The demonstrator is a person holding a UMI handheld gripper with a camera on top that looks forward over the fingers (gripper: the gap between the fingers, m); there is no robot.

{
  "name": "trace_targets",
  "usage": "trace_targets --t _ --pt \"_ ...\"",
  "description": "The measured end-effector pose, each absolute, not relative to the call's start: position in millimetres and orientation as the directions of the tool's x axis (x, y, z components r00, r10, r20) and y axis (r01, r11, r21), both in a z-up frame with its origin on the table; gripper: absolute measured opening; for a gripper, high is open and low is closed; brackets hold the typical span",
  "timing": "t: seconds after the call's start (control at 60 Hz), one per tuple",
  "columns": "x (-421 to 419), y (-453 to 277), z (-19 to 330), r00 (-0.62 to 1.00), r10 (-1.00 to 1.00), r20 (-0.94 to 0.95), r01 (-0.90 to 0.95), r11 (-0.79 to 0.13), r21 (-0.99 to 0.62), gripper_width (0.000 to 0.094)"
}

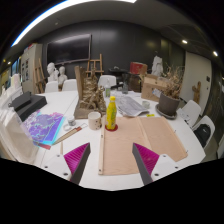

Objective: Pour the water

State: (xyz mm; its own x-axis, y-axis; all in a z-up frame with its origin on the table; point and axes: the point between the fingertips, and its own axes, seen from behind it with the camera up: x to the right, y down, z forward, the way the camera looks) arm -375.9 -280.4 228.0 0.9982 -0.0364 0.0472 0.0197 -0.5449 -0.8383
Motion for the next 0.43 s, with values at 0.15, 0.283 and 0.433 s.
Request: trace_targets --t 0.15,0.283,0.433 --pt "-378.5 -316.8 233.7 0.997 -0.053 0.055 0.017 -0.552 -0.834 0.0864" --pt "-374.4 -332.9 233.5 0.997 -0.056 0.058 0.016 -0.564 -0.825 0.0861" --pt "-368.7 -347.1 229.1 0.998 -0.037 0.06 0.027 -0.582 -0.813 0.0861"
